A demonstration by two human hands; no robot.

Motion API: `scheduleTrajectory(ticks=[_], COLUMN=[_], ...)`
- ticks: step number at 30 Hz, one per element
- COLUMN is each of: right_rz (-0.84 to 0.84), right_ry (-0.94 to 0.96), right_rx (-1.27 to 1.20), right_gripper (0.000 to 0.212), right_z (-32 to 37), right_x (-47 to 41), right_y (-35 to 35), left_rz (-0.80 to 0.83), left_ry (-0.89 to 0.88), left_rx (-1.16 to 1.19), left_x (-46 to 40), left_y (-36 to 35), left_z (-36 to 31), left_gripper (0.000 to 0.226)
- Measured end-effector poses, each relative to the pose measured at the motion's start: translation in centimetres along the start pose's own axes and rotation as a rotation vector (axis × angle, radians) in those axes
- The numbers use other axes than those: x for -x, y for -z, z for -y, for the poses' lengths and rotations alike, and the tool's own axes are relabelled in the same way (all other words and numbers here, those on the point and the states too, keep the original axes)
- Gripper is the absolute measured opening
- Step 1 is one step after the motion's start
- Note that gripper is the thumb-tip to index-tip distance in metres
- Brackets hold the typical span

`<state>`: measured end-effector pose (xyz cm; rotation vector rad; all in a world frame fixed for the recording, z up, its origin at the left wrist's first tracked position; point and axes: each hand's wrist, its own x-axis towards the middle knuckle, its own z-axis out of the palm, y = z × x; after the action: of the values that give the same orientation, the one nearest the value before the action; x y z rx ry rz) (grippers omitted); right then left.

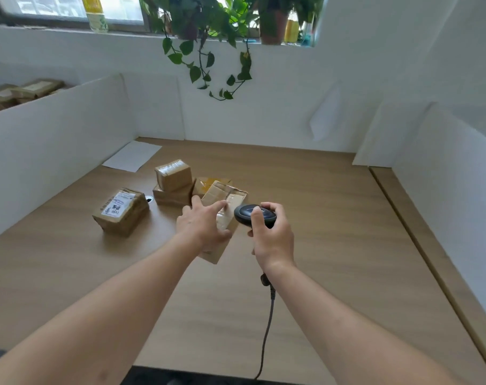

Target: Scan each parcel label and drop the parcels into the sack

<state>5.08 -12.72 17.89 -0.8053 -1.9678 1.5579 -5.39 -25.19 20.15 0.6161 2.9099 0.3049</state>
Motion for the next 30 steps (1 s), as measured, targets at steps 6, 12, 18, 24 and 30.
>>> scheduleTrajectory(ticks=[6, 12, 18, 24, 30], right_rz=[-0.013, -0.046, -0.07, -0.074, -0.067], right_ry=[-0.048, -0.11, -0.206, -0.31, -0.392], right_rx=[0.006, 0.009, 0.029, 0.041, 0.073], right_gripper=[0.031, 0.028, 0.029, 0.029, 0.033], right_z=[-2.7, -5.7, -9.6, -14.4, -18.2], right_x=[1.8, 2.7, 1.9, 1.9, 2.0], right_y=[5.9, 8.1, 7.8, 6.0, 4.5], left_rz=[0.042, 0.112, 0.233, 0.295, 0.322], left_ry=[-0.023, -0.047, -0.02, 0.027, 0.026], left_rx=[0.012, 0.055, 0.107, 0.093, 0.039], left_x=[3.3, 3.5, 2.0, 0.6, 0.1], left_y=[-3.2, -7.8, -13.1, -18.8, -23.5], left_z=[-5.5, -7.1, -6.8, -5.2, -3.4], left_gripper=[0.079, 0.077, 0.077, 0.074, 0.078])
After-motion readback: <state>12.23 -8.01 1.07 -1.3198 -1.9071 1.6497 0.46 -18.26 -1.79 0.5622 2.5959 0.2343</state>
